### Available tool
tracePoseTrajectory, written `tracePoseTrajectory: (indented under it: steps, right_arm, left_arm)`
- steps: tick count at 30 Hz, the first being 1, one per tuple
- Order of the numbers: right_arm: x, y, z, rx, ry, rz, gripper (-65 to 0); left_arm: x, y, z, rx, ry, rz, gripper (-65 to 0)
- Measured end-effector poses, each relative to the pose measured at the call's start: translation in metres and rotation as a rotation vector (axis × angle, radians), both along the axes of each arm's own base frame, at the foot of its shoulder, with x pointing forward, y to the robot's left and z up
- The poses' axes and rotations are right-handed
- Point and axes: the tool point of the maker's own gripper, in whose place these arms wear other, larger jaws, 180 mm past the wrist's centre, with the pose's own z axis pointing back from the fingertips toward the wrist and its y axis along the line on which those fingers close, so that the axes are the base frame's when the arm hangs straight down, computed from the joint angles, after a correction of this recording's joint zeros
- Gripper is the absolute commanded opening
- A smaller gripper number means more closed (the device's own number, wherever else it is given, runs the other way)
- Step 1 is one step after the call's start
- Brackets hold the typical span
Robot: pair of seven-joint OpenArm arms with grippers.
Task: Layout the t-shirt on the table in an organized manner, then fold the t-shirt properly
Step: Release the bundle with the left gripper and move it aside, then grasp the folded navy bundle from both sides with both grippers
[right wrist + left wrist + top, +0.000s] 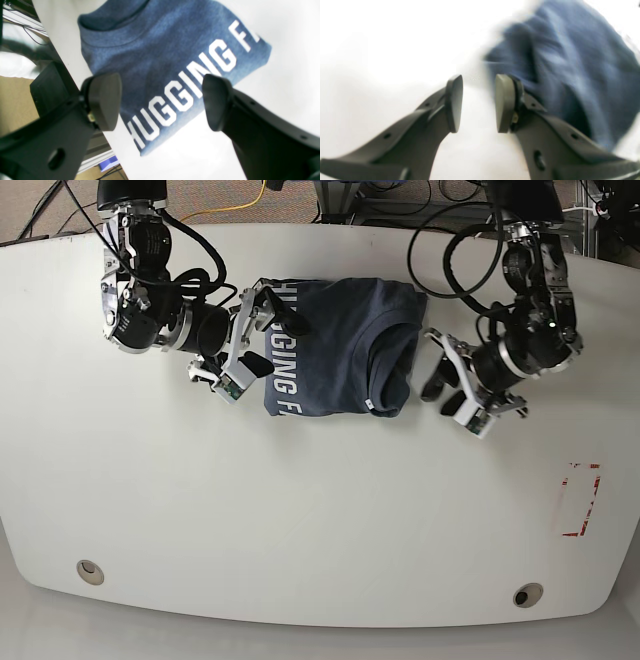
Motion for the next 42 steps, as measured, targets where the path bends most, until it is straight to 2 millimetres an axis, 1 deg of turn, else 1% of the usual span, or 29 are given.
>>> tracePoseTrajectory:
  steps: [1,2,3,5,7,9,11,14,16,18,20,22,24,25,27,29,30,31,32,33,35,36,37,38,39,42]
  right_arm:
    - [0.003,0.001,0.003,0.004,-0.010,0.000,-17.6]
    - [0.005,0.001,0.004,0.004,-0.015,-0.002,-17.6]
    - [0.009,0.002,0.006,0.017,-0.021,-0.006,-17.6]
    - [0.013,0.007,0.006,0.042,-0.018,-0.016,-17.8]
    - [0.015,0.014,0.004,0.078,-0.005,-0.031,-17.8]
    - [0.015,0.025,-0.001,0.131,0.020,-0.046,-17.8]
    - [0.011,0.036,-0.007,0.165,0.045,-0.036,-17.8]
    - [0.009,0.051,-0.013,0.189,0.067,-0.006,-17.8]
    - [0.016,0.056,-0.009,0.211,0.052,-0.006,-17.8]
    - [0.026,0.056,-0.003,0.232,0.027,-0.021,-17.8]
    - [0.039,0.052,0.003,0.246,-0.002,-0.041,-17.8]
    - [0.048,0.049,0.005,0.239,-0.014,-0.049,-17.8]
    - [0.055,0.044,0.003,0.225,-0.016,-0.051,-18.9]
    - [0.058,0.041,0.002,0.215,-0.016,-0.052,-20.5]
    - [0.062,0.033,-0.002,0.193,-0.012,-0.056,-25.2]
    - [0.066,0.026,-0.006,0.174,-0.006,-0.064,-32.0]
    - [0.068,0.022,-0.007,0.164,-0.003,-0.068,-35.7]
    - [0.069,0.019,-0.009,0.157,0.000,-0.071,-41.2]
    - [0.071,0.015,-0.010,0.154,-0.001,-0.080,-43.8]
    - [0.072,0.013,-0.011,0.151,-0.001,-0.083,-48.2]
    - [0.074,0.008,-0.015,0.150,0.004,-0.097,-54.2]
    - [0.073,0.006,-0.017,0.147,0.011,-0.100,-57.1]
    - [0.073,0.005,-0.021,0.149,0.023,-0.105,-57.9]
    - [0.073,0.004,-0.023,0.144,0.030,-0.108,-58.8]
    - [0.073,0.002,-0.028,0.141,0.042,-0.112,-58.7]
    - [0.070,-0.006,-0.042,0.090,0.038,-0.101,-58.8]
  left_arm:
    - [0.004,0.024,0.004,0.030,-0.012,0.060,-44.6]
    - [0.007,0.040,0.008,0.051,-0.020,0.091,-44.6]
    - [0.009,0.062,0.013,0.079,-0.025,0.143,-44.6]
    - [0.014,0.100,0.027,0.122,-0.059,0.233,-44.6]
    - [0.018,0.127,0.044,0.133,-0.103,0.305,-44.6]
    - [0.021,0.154,0.065,0.135,-0.160,0.380,-44.6]
    - [0.022,0.172,0.080,0.133,-0.202,0.428,-44.6]
    - [0.021,0.194,0.096,0.147,-0.240,0.488,-44.6]
    - [0.020,0.201,0.100,0.156,-0.248,0.502,-44.6]
    - [0.020,0.198,0.098,0.158,-0.236,0.492,-44.6]
    - [0.018,0.187,0.086,0.159,-0.187,0.458,-44.6]
    - [0.017,0.166,0.070,0.140,-0.122,0.393,-44.6]
    - [0.018,0.131,0.059,0.065,-0.090,0.299,-44.7]
    - [0.018,0.115,0.056,0.027,-0.081,0.261,-44.7]
    - [0.017,0.079,0.051,-0.062,-0.066,0.173,-44.7]
    - [0.012,0.046,0.044,-0.136,-0.035,0.094,-44.7]
    - [0.009,0.033,0.041,-0.162,-0.021,0.064,-44.7]
    - [0.005,0.020,0.037,-0.187,-0.003,0.035,-44.9]
    - [0.000,0.003,0.032,-0.214,0.022,-0.005,-44.9]
    - [-0.004,-0.005,0.029,-0.231,0.034,-0.021,-45.6]
    - [-0.013,-0.034,0.024,-0.284,0.062,-0.086,-48.1]
    - [-0.017,-0.043,0.022,-0.299,0.075,-0.106,-50.0]
    - [-0.022,-0.054,0.019,-0.310,0.092,-0.132,-50.8]
    - [-0.026,-0.057,0.016,-0.313,0.103,-0.141,-52.5]
    - [-0.032,-0.069,0.011,-0.314,0.124,-0.171,-53.6]
    - [-0.050,-0.094,-0.001,-0.309,0.180,-0.246,-53.7]
